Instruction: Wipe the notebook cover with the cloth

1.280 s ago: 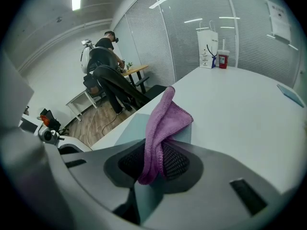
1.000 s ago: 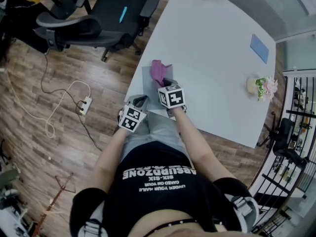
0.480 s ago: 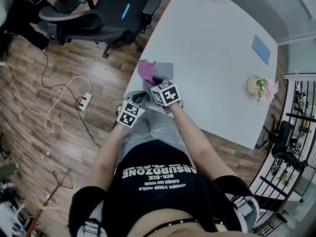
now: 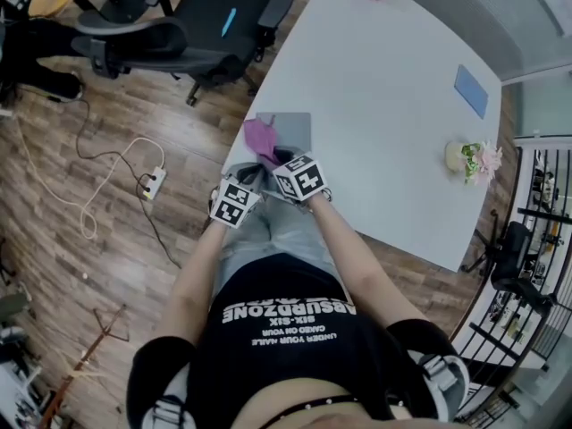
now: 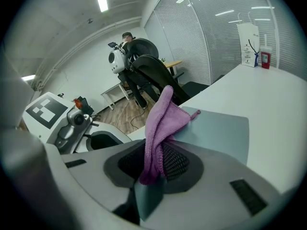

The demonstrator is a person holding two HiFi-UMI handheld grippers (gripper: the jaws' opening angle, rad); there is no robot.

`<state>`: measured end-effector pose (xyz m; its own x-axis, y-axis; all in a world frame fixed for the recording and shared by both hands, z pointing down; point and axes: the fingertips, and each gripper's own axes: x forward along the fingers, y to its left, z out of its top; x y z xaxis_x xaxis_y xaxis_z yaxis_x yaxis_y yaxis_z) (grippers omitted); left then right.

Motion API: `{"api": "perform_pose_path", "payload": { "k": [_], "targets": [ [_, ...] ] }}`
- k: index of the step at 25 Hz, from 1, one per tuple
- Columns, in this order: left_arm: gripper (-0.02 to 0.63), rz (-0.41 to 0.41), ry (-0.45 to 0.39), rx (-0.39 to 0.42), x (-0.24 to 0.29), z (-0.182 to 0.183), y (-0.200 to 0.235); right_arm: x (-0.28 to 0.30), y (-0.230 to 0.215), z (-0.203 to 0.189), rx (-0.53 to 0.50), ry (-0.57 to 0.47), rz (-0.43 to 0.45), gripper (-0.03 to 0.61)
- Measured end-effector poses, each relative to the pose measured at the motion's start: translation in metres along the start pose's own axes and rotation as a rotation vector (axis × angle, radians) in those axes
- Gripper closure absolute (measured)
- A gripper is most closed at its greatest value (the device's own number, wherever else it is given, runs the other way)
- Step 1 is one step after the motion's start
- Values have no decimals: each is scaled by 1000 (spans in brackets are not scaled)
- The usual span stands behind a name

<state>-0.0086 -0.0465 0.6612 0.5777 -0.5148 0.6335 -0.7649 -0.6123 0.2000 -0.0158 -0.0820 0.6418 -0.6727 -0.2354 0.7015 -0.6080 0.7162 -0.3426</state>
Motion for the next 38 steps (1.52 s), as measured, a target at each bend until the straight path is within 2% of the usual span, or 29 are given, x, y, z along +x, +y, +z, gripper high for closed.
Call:
{"api": "perform_pose_path", "payload": {
  "k": [7,9,13,19,27,38],
  "targets": [
    [597,13,28,14,-8,-10,-12,-5,12,-12,-13,-6,4,483],
    [597,21,36,24,-11,-9,-12,-5,12,-11,-22,-16,-7,483],
    [597,38,25,-10,-20,-8,-6,-5,10,-11,-31,-28,-24,483],
    [597,41,77,-10,-18,-27,-4,-11,8,-12,-35,-21,-57,482],
    [597,45,98,-8,-15,-34,-3,-29,-5,-25,-85,-6,-107,480],
    [597,37,84,-14,-16,-34,-3,-71,-53,-42,22,-44,-241,478]
  ]
}}
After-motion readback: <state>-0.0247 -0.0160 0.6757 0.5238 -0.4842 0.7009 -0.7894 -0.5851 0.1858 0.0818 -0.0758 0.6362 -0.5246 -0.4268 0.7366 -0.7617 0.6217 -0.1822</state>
